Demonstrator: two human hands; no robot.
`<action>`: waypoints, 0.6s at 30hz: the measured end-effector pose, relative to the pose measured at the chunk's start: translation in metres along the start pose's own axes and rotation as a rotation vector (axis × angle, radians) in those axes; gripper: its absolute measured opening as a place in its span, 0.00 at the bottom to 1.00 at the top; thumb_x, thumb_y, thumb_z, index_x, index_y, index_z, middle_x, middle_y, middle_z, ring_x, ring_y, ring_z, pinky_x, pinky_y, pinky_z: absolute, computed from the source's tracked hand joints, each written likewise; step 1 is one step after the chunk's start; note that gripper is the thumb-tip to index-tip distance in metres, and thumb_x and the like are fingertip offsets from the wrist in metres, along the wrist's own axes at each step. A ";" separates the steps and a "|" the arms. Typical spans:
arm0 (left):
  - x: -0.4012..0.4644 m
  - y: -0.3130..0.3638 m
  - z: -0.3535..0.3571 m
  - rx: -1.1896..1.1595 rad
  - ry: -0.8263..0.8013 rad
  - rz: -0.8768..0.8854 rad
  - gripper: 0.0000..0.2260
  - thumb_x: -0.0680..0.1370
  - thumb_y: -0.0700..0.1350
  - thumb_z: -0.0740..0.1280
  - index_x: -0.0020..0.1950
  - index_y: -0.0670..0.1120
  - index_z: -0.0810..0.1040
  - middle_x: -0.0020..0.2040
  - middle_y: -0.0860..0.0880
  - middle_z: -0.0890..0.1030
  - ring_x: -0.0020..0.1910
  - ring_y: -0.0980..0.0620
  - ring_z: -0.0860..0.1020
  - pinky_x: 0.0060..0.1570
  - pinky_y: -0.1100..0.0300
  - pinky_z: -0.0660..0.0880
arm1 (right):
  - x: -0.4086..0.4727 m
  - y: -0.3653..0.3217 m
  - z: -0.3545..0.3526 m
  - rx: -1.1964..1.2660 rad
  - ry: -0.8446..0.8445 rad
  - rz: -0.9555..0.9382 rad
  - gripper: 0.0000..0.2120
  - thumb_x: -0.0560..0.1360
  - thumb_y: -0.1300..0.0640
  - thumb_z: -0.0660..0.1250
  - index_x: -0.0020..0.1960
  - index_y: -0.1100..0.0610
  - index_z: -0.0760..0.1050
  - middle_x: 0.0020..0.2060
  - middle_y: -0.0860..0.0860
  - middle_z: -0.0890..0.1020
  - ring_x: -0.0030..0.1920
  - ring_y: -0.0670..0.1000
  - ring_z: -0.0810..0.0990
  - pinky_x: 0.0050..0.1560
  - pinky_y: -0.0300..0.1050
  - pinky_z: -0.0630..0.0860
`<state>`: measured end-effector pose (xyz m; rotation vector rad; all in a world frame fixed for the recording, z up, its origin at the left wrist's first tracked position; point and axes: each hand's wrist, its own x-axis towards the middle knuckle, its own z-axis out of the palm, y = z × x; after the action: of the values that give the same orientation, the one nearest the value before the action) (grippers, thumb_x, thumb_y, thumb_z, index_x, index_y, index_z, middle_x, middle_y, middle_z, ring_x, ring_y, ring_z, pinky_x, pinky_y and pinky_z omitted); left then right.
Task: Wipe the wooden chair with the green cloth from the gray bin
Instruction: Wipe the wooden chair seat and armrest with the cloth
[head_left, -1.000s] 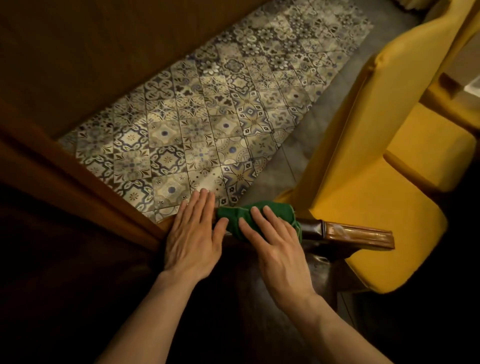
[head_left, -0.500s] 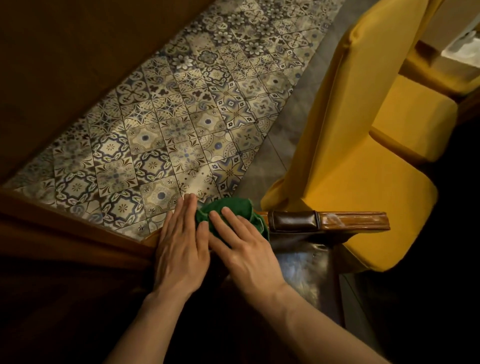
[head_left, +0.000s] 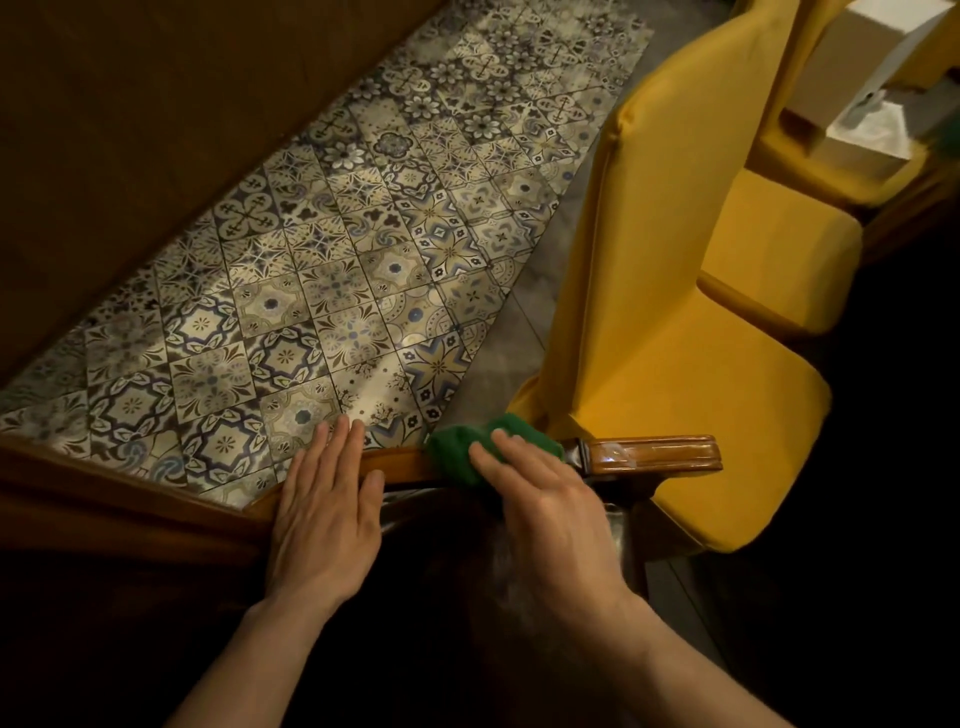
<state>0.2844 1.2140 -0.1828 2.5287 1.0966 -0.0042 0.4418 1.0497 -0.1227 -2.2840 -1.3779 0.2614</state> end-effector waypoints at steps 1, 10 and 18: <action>0.001 0.000 -0.001 -0.008 -0.016 -0.009 0.30 0.81 0.59 0.37 0.81 0.49 0.43 0.82 0.52 0.43 0.79 0.57 0.37 0.78 0.54 0.37 | -0.003 0.005 -0.007 0.084 0.108 0.064 0.24 0.77 0.66 0.70 0.71 0.52 0.76 0.71 0.54 0.77 0.70 0.56 0.76 0.68 0.57 0.75; 0.005 0.116 0.015 0.000 0.086 0.193 0.32 0.82 0.61 0.43 0.82 0.46 0.44 0.83 0.48 0.43 0.80 0.53 0.37 0.79 0.51 0.40 | -0.024 0.079 -0.051 0.046 0.424 0.308 0.25 0.74 0.70 0.72 0.68 0.55 0.79 0.69 0.56 0.78 0.69 0.58 0.77 0.66 0.58 0.77; 0.007 0.180 0.052 0.082 -0.050 0.295 0.35 0.79 0.56 0.44 0.80 0.42 0.35 0.81 0.44 0.36 0.79 0.52 0.31 0.79 0.51 0.39 | -0.033 0.096 -0.019 -0.279 0.033 0.078 0.28 0.79 0.56 0.64 0.78 0.52 0.65 0.77 0.56 0.68 0.78 0.59 0.62 0.71 0.58 0.69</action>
<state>0.4238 1.0888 -0.1697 2.7246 0.7096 -0.0340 0.5090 0.9774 -0.1542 -2.5597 -1.3843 0.0576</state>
